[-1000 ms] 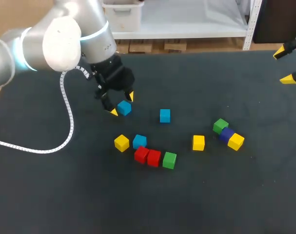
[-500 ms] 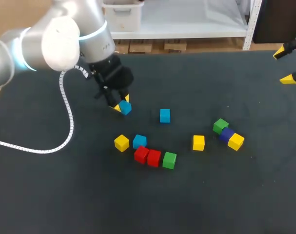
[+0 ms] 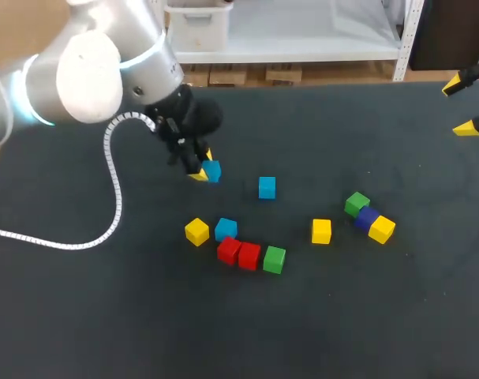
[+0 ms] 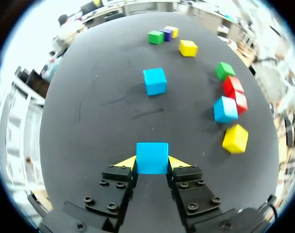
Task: Place the blue cubes, place green cubes on the blue cubes, place the yellow cubes on the green cubes, then place the red cubes on the yellow cubes, and place purple cube on the red cubes.
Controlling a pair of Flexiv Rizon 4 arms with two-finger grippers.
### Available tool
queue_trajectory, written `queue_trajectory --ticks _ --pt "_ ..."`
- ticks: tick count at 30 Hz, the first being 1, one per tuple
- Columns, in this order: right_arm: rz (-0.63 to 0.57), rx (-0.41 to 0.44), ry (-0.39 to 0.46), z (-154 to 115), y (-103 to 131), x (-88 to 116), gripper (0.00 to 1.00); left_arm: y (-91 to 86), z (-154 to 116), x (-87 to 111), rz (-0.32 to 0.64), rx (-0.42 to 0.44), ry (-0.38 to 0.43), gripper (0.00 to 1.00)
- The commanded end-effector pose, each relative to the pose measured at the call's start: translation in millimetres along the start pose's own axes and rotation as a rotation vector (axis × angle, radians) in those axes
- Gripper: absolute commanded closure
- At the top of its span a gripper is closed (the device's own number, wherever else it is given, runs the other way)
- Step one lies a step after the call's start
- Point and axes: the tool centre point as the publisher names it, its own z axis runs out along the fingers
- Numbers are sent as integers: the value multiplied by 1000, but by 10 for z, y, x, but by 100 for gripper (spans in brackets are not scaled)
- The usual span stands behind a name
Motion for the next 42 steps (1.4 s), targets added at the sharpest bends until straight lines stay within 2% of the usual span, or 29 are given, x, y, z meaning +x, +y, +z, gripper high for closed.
queue_trajectory --ticks 1,6,14,25,42 --pt "0 1 -1 2 4 -1 0 -146 58 -92 -211 -134 12 100" --pt "0 1 -1 2 4 -1 0 -147 133 -238 -256 -148 -11 100" --pt "0 1 -1 2 4 -1 0 -149 227 -399 -235 -150 0 100" --pt "0 1 -1 2 4 -1 0 -202 265 -446 -208 -133 17 100" --pt "0 1 -1 2 4 -1 0 -183 284 -530 -155 -111 50 100"
